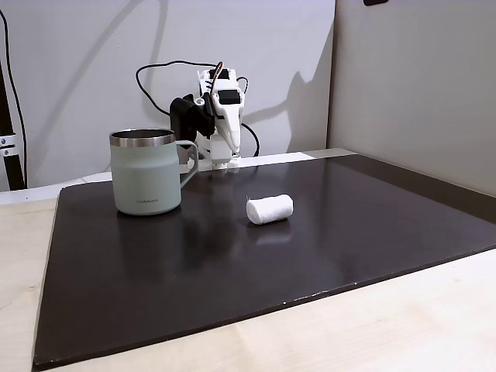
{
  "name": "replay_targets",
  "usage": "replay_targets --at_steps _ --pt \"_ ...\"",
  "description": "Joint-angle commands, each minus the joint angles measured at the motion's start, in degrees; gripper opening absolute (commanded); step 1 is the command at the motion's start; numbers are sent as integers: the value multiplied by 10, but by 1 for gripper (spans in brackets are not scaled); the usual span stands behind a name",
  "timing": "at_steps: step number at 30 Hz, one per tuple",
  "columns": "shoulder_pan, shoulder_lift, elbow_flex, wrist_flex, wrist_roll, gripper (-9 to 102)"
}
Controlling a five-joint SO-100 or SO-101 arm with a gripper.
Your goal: Grasp a gauze and put it in the cup.
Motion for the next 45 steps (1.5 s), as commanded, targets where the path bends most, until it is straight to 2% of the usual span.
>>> replay_targets --at_steps 1,20,31,36,45 --pt "-120 6 -5 -9 -26 0" --pt "-117 6 -5 -10 -27 0" --pt "-119 2 -84 40 -17 0" --pt "-122 -126 -193 46 18 0" --pt "-107 -420 -477 114 90 0"
